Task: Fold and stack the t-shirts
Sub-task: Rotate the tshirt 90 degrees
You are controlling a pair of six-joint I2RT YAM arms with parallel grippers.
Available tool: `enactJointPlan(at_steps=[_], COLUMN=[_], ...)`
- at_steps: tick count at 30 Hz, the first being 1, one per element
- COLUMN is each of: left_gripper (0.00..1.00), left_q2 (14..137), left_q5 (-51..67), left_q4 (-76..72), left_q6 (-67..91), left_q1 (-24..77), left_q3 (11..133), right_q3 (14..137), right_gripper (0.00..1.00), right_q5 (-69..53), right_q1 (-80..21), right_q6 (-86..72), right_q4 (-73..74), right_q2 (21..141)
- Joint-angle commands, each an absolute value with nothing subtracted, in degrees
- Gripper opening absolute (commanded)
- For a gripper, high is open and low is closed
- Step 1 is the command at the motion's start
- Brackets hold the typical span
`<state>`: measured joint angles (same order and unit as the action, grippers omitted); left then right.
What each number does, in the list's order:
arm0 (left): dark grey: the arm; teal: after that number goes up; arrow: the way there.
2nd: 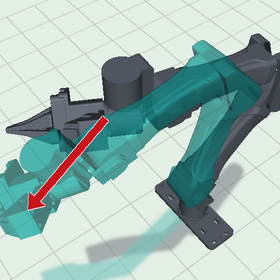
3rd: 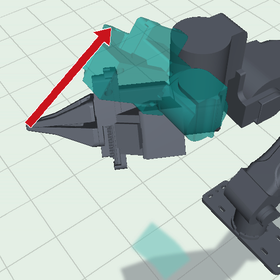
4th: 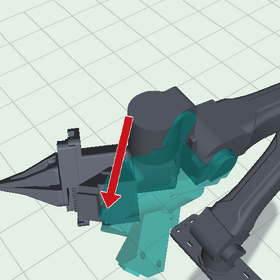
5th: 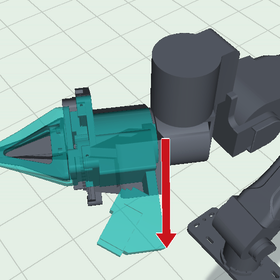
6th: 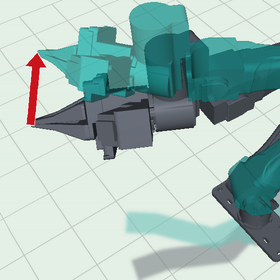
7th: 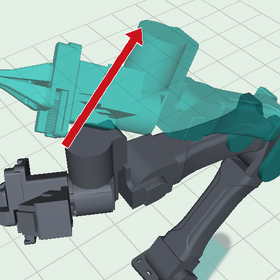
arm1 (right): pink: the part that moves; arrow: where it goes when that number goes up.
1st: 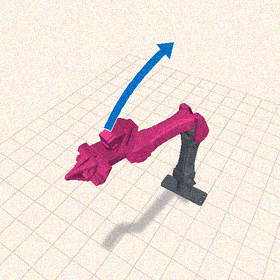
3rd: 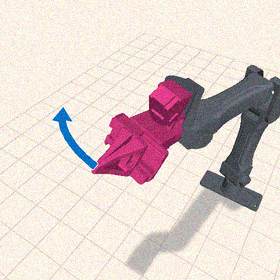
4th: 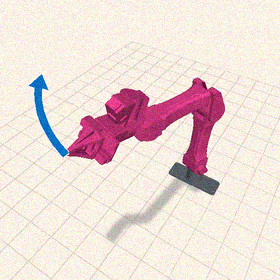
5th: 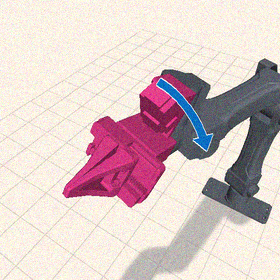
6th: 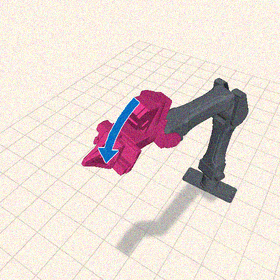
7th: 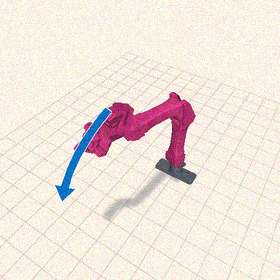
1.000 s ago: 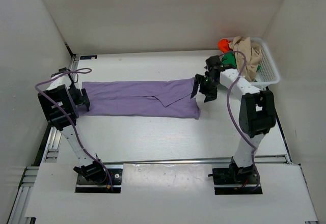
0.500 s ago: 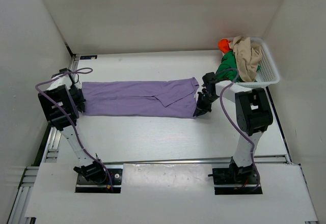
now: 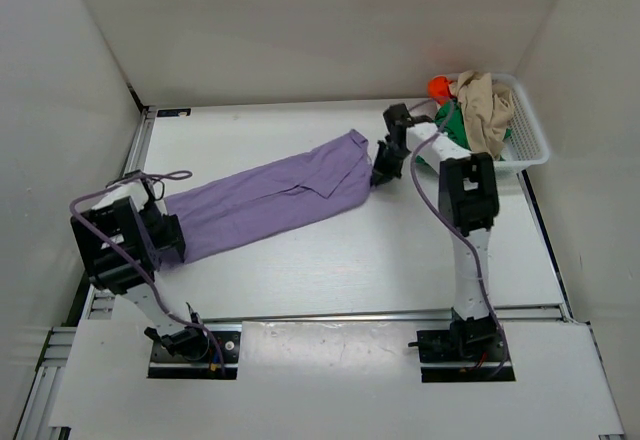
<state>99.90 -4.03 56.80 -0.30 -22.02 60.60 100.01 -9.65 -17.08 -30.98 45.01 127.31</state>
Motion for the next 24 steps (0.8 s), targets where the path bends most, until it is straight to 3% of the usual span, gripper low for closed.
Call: enactJointPlan(at_steps=[1,4,7,9,11,12,15,18,19,24], left_gripper=[0.81,0.85,0.88,0.91,0.94,0.94,0.94,0.96,0.96,1.0], left_q2=[92.1,88.8,88.0,88.0,89.4,89.9,92.3,90.9,89.7,77.4], left_q5=[-5.7,-5.7,-5.7,-6.2,-6.2,-5.6,-5.6,-3.7,-3.7,-4.6], left_q4=[61.6,64.3,64.9,63.1,62.6,61.0,60.5,60.5,60.5,55.5], left_q6=[0.0,0.0,0.0,0.0,0.0,0.0,0.0,0.0,0.0,0.0], left_q1=[-23.1,-25.0,-26.9,-26.9,-26.9,-26.9,-27.4,-27.9,-28.8,-30.9], left_q3=[58.5,59.1,62.4,65.3,67.7,69.6,71.5,72.1,71.4,65.8], right_q3=[121.7,138.0,134.0,137.5,138.7,136.3,122.5,110.6,101.7,80.4], right_gripper=[0.01,0.01,0.05,0.43,0.63,0.81,0.9,0.91,0.93,0.92], right_q5=[-4.0,-8.0,-13.7,-12.8,-12.8,-12.8,-7.8,-2.4,1.0,2.0], right_q1=[-16.0,-14.2,-13.0,-13.0,-13.0,-13.0,-13.0,-15.2,-17.2,-31.8], right_q6=[-33.6,-40.8,-49.6,-50.4,-48.5,-47.5,-42.9,-41.3,-41.3,-59.3], right_q4=[52.1,48.5,33.9,28.0,26.3,26.3,29.2,33.7,34.4,31.3], right_q2=[138.5,145.7,144.9,144.9,143.0,141.3,130.6,119.0,113.3,100.7])
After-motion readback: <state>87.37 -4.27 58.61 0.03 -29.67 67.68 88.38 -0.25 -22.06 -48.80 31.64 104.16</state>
